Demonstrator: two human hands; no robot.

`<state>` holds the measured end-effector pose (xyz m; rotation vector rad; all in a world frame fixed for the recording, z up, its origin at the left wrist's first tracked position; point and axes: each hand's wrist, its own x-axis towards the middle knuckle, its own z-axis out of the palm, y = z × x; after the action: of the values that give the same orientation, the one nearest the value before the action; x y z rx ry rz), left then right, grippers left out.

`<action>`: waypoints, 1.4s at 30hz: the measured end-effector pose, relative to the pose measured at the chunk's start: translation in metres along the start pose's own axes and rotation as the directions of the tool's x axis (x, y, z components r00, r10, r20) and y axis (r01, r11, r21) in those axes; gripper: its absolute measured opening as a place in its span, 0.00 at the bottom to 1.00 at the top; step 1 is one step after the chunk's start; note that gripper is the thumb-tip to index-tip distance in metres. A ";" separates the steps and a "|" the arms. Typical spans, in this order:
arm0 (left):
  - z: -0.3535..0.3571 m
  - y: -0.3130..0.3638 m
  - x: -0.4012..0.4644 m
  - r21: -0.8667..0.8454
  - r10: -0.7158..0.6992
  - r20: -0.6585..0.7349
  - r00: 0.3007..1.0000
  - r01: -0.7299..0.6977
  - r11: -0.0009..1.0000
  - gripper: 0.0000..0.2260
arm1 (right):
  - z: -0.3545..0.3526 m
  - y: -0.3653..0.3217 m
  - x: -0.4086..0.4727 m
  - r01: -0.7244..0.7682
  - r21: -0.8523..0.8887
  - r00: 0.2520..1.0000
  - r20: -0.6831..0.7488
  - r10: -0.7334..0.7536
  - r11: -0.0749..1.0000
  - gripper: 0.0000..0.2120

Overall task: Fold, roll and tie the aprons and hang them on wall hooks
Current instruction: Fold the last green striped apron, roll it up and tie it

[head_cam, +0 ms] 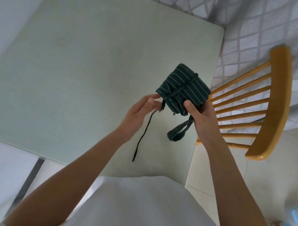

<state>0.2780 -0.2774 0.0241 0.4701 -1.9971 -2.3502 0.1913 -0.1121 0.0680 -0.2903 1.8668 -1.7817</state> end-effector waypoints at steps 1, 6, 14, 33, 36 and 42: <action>-0.004 0.001 0.001 0.008 -0.033 0.034 0.999 0.033 0.999 0.13 | -0.001 -0.002 0.000 0.008 -0.005 1.000 -0.002 -0.008 1.000 0.19; -0.023 0.000 0.004 0.312 -0.247 0.214 0.945 0.174 0.934 0.13 | -0.017 -0.009 -0.004 -0.034 -0.068 0.988 0.150 0.044 0.997 0.14; -0.041 0.036 0.040 0.833 -0.056 0.180 0.982 -0.122 0.539 0.06 | -0.010 0.030 0.011 0.131 -0.859 0.934 0.274 0.229 0.494 0.18; -0.041 -0.041 0.088 0.500 0.150 -0.344 0.927 0.045 0.865 0.08 | 0.041 0.068 0.110 -0.556 0.108 0.821 -0.086 0.565 0.824 0.21; -0.030 -0.060 0.114 0.531 0.090 -0.278 0.956 0.075 0.844 0.09 | 0.024 0.087 0.125 -0.568 0.028 0.807 -0.177 0.563 0.823 0.26; -0.007 -0.084 0.135 0.605 0.140 -0.170 0.975 -0.009 0.796 0.08 | -0.009 0.104 0.129 -0.406 -0.691 0.907 -0.387 0.168 0.599 0.25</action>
<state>0.1654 -0.2973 -0.0865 0.6002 -2.5638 -1.4867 0.1009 -0.1584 -0.0635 -0.0021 2.6334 -0.7428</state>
